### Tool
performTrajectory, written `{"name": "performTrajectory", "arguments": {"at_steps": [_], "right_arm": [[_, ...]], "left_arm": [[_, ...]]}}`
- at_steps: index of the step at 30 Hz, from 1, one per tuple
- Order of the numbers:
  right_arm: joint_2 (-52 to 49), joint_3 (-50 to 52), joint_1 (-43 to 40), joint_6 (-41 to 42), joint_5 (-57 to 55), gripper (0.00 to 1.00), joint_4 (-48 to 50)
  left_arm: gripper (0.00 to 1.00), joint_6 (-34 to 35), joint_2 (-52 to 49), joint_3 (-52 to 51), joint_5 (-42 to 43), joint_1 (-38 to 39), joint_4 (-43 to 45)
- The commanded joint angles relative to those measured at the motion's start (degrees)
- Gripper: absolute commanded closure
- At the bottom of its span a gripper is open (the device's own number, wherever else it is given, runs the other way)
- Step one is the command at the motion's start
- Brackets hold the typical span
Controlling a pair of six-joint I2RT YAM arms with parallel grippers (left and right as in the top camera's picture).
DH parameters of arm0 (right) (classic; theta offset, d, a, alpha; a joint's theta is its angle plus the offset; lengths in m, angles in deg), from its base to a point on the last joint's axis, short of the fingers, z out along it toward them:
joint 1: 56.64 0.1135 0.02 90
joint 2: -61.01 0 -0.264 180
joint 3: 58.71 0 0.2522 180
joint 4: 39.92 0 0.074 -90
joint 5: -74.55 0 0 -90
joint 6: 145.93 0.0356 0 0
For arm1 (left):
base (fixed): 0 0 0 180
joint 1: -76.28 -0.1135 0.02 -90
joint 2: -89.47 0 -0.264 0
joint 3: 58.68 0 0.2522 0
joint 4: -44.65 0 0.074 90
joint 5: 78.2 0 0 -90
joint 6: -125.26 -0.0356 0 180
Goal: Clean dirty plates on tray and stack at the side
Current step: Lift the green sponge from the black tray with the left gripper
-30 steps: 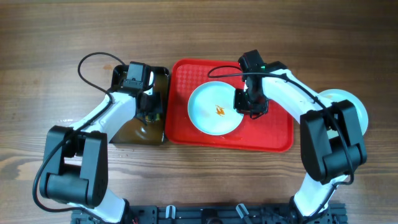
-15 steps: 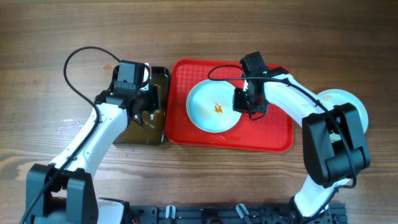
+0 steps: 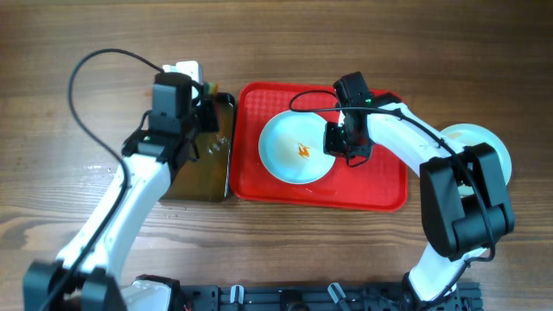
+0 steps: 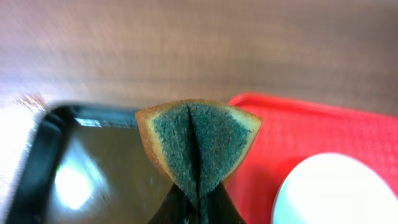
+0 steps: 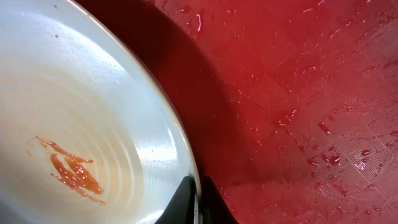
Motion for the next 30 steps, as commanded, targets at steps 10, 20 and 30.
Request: {"name": "performTrajectory", "arguments": {"at_steps": [10,20,30], "right_arm": [[-1.01,1.97,0.09,-0.13,-1.05,0.96,0.0],[-1.01,1.97,0.09,-0.15,-1.05,0.96,0.0],[-1.01,1.97,0.09,-0.13,-1.05,0.96,0.02]], "left_arm": [[0.96,-0.37,15.91,0.2,-3.08,0.31,4.57],[0.96,-0.35,15.82,0.2,-3.08,0.28,4.52],[0.96,-0.33,9.84,0.17,-3.04,0.31,2.01]]}}
